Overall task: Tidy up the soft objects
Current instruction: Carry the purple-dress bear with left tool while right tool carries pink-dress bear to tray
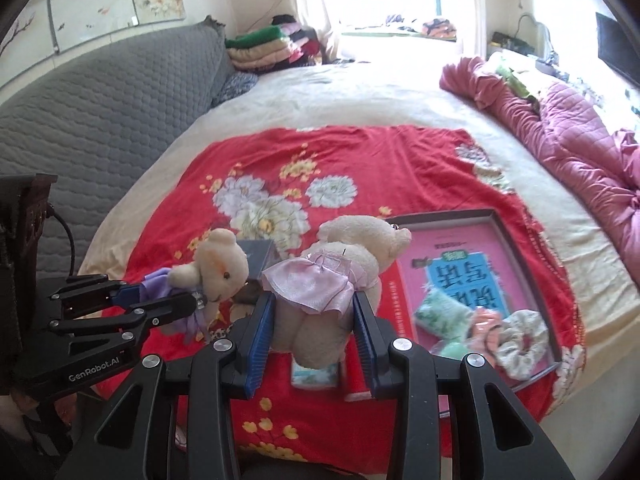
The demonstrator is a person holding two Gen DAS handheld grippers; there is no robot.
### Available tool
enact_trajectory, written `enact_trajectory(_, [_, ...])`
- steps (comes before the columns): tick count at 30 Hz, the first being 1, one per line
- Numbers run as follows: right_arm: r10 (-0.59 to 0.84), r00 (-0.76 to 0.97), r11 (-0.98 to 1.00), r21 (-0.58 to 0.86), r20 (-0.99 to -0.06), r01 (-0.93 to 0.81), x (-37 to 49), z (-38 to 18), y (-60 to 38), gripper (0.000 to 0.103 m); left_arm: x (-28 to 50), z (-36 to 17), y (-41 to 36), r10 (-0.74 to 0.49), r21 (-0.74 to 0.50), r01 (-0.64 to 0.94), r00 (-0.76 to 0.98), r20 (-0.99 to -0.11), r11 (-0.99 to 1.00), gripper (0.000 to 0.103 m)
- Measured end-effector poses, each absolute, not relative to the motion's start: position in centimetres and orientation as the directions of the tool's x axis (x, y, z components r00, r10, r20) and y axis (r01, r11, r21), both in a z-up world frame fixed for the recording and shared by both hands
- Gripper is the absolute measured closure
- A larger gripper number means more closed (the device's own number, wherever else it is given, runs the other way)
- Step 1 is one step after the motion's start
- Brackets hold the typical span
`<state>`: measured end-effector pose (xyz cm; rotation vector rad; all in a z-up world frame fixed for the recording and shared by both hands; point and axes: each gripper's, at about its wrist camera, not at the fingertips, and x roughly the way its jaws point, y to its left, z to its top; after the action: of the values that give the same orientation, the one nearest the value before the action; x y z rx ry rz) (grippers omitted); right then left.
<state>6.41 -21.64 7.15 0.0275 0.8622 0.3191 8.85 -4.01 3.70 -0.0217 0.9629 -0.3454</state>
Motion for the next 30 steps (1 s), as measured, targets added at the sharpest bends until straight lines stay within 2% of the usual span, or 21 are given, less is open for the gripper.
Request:
enact_trajectory(12, [0.240,0.656,0.970,0.154,-0.716,-0.187,4.6,8.9,-26.9,0.064,8.8,5.2,-8.5,-0.302,-0.130,0.336,0.530,-0.793,0.933,0.078])
enact_trajectory(30, [0.183,0.677,0.982,0.162,-0.713,-0.095,4.7,8.4,-32.5,0.064,10.0,5.1,-14.1,-0.299,-0.084,0.394,0.525,-0.797,0.915,0.078])
